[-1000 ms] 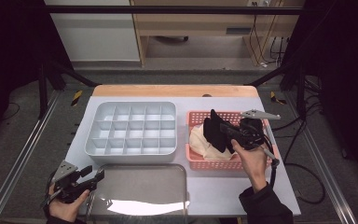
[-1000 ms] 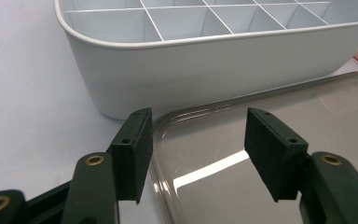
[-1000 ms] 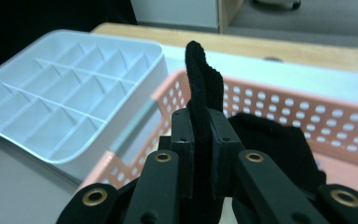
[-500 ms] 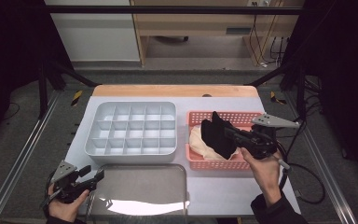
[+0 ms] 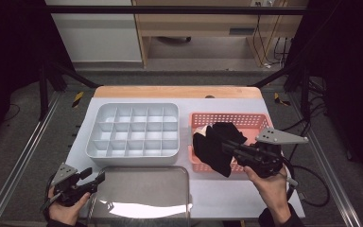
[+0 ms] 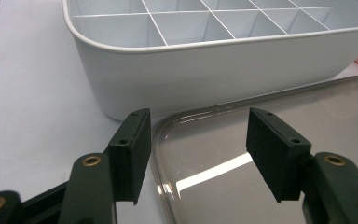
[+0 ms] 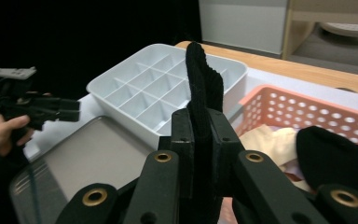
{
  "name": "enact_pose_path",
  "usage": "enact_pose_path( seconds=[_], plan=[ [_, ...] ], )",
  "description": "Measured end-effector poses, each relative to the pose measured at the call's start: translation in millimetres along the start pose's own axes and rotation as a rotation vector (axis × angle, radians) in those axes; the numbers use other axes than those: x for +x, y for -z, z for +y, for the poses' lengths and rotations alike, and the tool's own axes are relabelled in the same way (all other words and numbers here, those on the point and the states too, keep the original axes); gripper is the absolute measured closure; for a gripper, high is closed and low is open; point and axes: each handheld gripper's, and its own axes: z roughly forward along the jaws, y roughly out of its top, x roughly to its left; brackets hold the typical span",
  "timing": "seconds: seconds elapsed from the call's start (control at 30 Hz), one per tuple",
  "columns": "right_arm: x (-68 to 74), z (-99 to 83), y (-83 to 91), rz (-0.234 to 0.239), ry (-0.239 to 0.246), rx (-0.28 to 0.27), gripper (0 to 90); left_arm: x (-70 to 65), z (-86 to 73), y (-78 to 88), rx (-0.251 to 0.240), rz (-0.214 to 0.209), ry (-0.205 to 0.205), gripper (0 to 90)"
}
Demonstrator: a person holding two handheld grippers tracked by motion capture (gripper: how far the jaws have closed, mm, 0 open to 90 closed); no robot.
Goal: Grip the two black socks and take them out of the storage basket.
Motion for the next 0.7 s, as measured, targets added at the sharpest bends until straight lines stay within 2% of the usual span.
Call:
enact_pose_path(
  seconds=[0.13,0.4,0.47,0.6,0.63,0.67,0.7],
  plan=[
    [9.2,-7.4,-1.8,0.042,0.009,0.017,82.8,-0.5,0.1,0.7,-0.004,0.004,-0.006,41.1],
    [17.9,-23.3,-8.6,0.087,0.018,0.063,82.8,-0.5,0.2,1.8,-0.013,0.009,-0.003,41.7],
    [20.8,-30.6,-9.5,0.113,0.011,0.081,82.8,-0.5,0.1,2.2,-0.015,0.008,-0.002,41.7],
    [22.2,-40.0,-10.8,0.126,0.003,0.106,82.8,-0.8,0.1,2.4,-0.018,0.011,-0.003,41.8],
    [20.7,-47.3,-12.0,0.129,-0.013,0.12,82.8,-1.0,0.1,2.2,-0.017,0.011,-0.005,41.8],
    [20.7,-47.3,-12.0,0.129,-0.013,0.12,82.8,-1.1,0.1,2.2,-0.017,0.012,-0.006,41.8],
    [17.0,-55.7,-14.1,0.131,-0.036,0.136,82.8,-1.3,0.0,2.1,-0.017,0.014,-0.008,41.8]
  ],
)
